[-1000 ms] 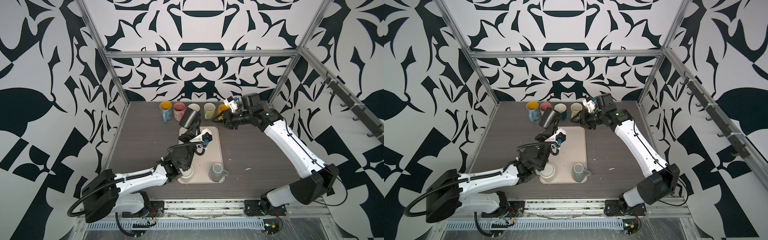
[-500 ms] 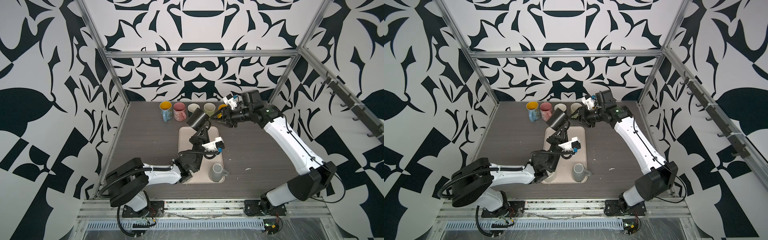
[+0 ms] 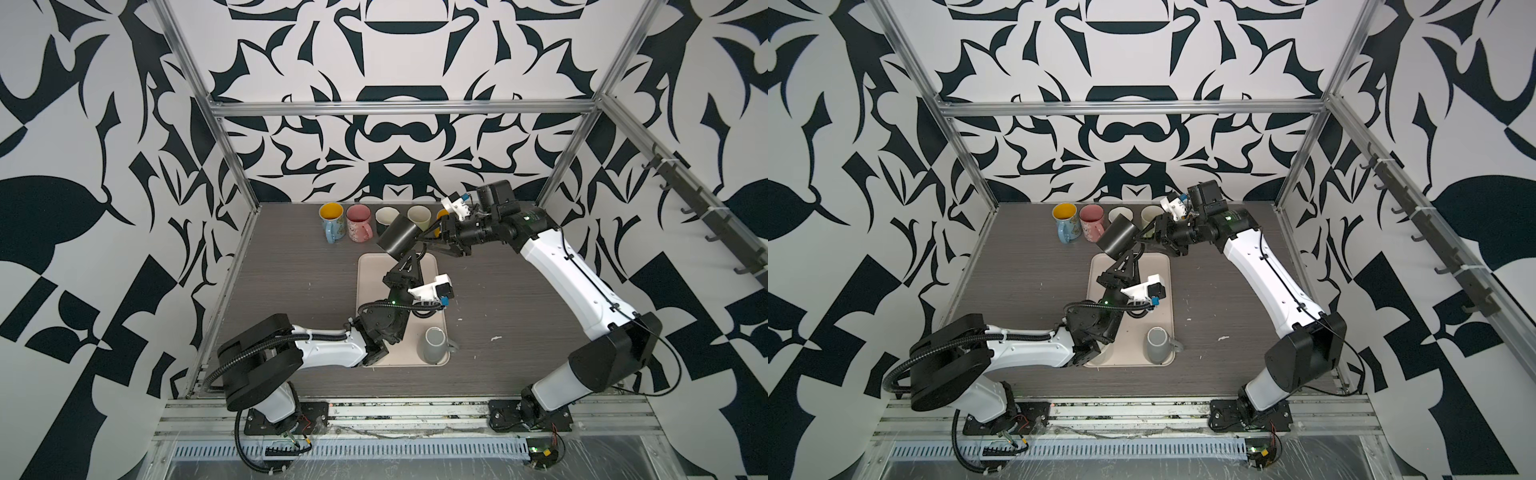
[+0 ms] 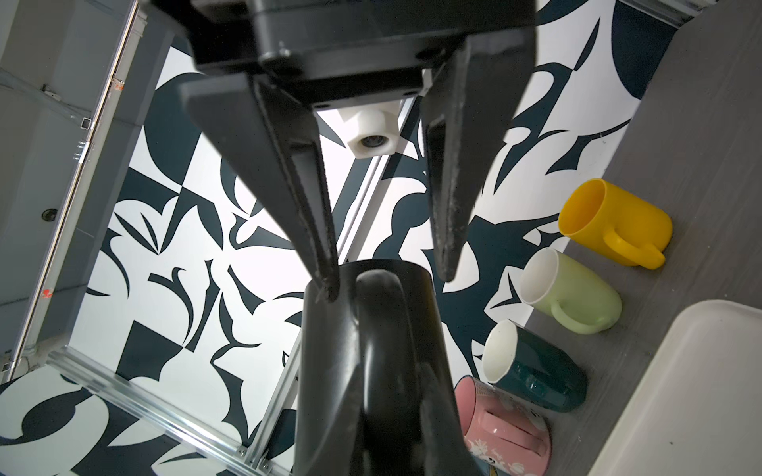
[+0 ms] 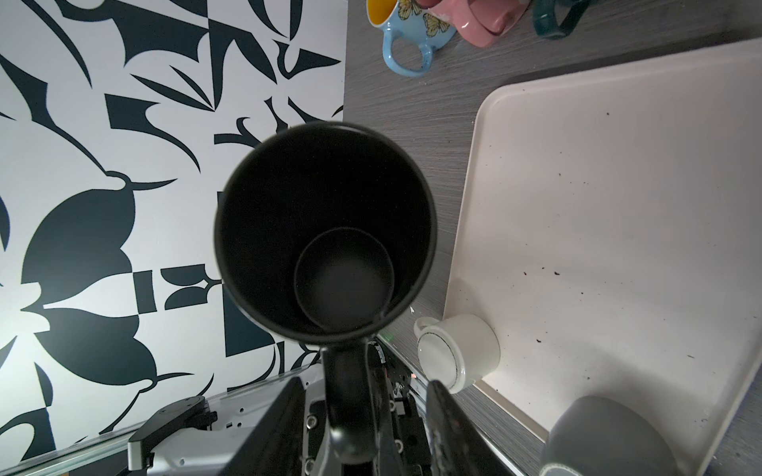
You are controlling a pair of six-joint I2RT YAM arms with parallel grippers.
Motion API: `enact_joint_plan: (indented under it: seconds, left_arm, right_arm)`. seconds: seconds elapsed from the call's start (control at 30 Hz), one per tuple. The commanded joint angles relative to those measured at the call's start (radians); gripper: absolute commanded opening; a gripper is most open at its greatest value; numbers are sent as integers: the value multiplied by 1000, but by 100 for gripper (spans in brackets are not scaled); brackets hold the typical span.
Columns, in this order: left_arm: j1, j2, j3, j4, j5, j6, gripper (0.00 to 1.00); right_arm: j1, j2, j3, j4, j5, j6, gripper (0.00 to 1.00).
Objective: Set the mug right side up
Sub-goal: 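Rotate the black mug upright and hand it to the right gripper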
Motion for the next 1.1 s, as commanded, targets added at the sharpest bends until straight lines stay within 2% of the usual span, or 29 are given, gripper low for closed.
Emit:
enact_joint_plan:
  seconds: [0.0,0.1,0.2,0.7,0.8,0.87,0.9,0.93,1.07]
  left_arm:
    - [-10,0,71,130,27,18,0]
    - [-10,2,73,130,30,17,0]
    - [-10,1,76,130,38,17,0]
    - [-11,37,91,129,57,39,0]
    - [-11,35,91,130,55,38,0]
    - [-10,34,91,130,57,39,0]
    - [-11,35,91,130,58,41,0]
    - [-11,37,91,129,57,41,0]
    - [-10,40,96,130,48,47,0]
  right_arm:
    - [-4,-9,38,6,-21,0,44]
    - [-1,-3,29,14,-26,11,36]
    - [-1,6,24,12,-33,11,32]
    - [8,42,50,-70,-19,-25,29]
    - [9,45,48,-83,-16,-32,21]
    - [11,47,43,-85,-16,-33,12]
    - [11,46,41,-87,-15,-33,3]
    - [12,48,38,-87,-13,-33,0]
    - [16,40,30,-86,-3,-38,0]
